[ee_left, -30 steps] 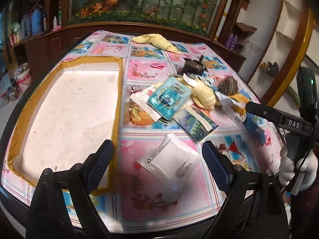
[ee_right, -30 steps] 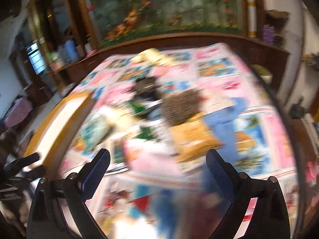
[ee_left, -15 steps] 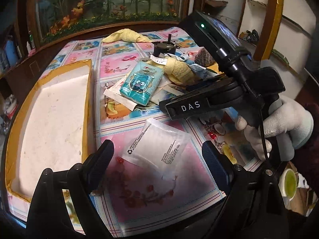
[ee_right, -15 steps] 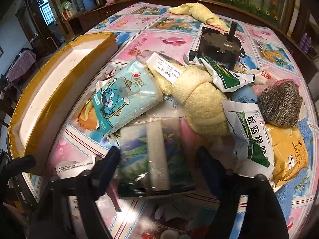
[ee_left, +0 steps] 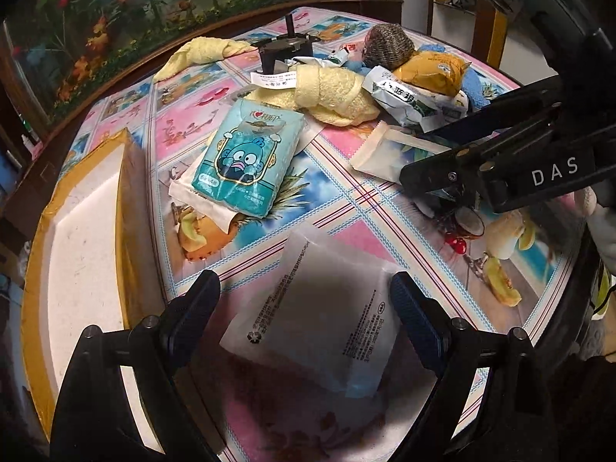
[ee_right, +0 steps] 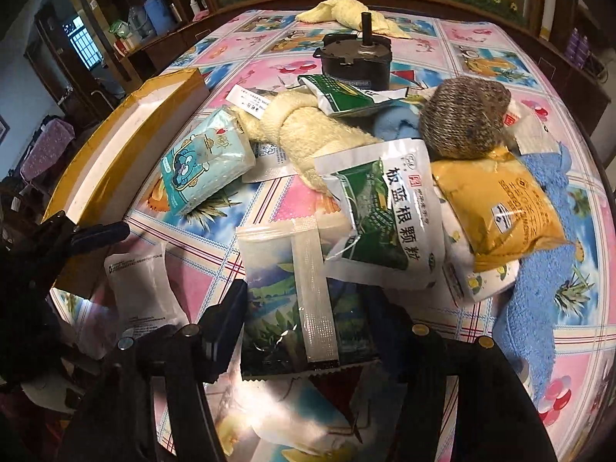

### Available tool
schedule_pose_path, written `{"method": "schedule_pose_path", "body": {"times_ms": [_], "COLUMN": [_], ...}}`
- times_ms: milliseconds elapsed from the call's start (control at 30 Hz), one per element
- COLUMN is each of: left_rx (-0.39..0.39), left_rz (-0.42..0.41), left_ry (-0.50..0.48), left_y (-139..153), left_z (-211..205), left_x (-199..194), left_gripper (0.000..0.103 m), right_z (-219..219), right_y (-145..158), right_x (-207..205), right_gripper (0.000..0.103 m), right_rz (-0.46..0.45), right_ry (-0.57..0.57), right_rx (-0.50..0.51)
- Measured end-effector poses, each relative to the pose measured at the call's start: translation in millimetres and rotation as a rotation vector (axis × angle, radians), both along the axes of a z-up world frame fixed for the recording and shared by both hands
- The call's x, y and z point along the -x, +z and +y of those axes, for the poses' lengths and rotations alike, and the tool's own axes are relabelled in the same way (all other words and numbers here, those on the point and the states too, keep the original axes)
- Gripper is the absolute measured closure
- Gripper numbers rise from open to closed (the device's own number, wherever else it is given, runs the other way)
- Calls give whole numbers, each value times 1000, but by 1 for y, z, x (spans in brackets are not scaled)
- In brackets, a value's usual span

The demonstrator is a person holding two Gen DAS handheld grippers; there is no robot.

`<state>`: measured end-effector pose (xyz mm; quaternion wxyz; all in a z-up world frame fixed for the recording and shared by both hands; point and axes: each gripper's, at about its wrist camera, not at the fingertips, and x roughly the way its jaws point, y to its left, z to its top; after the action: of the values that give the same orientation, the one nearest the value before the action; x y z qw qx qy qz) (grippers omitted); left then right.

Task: Organize soft objects
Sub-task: 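Grasp the white packet with the left gripper and lift it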

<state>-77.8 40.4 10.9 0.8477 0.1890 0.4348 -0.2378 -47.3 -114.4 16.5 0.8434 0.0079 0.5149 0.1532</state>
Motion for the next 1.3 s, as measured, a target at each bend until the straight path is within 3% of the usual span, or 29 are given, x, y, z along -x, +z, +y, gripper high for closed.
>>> {"method": "schedule_pose_path", "body": {"times_ms": [33, 100, 167, 200, 233, 267, 300, 367, 500, 567, 600, 667, 733, 833, 900, 1000, 1100, 1133, 1300], "left_rx": [6, 20, 9, 19, 45, 69, 89, 146, 173, 230, 246, 256, 240, 217, 158, -19, 2, -6, 68], "left_rz": [14, 23, 8, 10, 12, 15, 27, 40, 44, 48, 51, 42, 30, 54, 42, 4, 23, 19, 58], "left_ry": [-5, -15, 1, 8, 16, 27, 34, 42, 63, 64, 61, 41, 14, -30, -48, -63, -101, -94, -56], "left_y": [0, 2, 5, 8, 11, 14, 16, 20, 21, 25, 26, 28, 27, 20, 16, 1, 4, 5, 9], "left_z": [0, 1, 3, 6, 9, 13, 16, 22, 28, 34, 35, 33, 26, 16, 7, -13, -16, -16, -4], "left_x": [-1, 0, 1, 1, 2, 2, 1, 4, 14, 16, 16, 20, 24, 26, 27, 32, 38, 38, 33], "left_gripper": [13, 24, 50, 55, 68, 92, 100, 100, 99, 93, 88, 49, 38, 39, 38, 37, 47, 56, 60], "right_z": [-2, -7, -9, -10, -10, -9, -7, -4, 3, 3, 3, 3, 2, 1, 1, -2, -4, -5, -6], "right_y": [0, 0, 0, 0, 1, 2, 2, 5, 10, 10, 9, 7, 5, 3, 1, -1, -1, -1, 2], "right_x": [1, 5, 7, 9, 11, 14, 15, 18, 21, 19, 19, 20, 20, 21, 20, 19, 21, 22, 27], "right_gripper": [42, 42, 42, 42, 42, 43, 43, 43, 43, 43, 43, 43, 43, 42, 42, 42, 43, 43, 43], "right_rz": [1, -2, -2, -3, -7, -13, -22, -36, -58, -58, -55, -47, -40, -34, -27, -23, -27, -27, -47], "right_ry": [-4, -9, -14, -15, -16, -14, -10, -2, 8, 3, -2, -7, -11, -12, -16, -20, -17, -17, -11], "right_rx": [-5, -16, -30, -37, -41, -42, -43, -48, -47, -48, -53, -61, -68, -77, -87, -98, -105, -107, -120]}}
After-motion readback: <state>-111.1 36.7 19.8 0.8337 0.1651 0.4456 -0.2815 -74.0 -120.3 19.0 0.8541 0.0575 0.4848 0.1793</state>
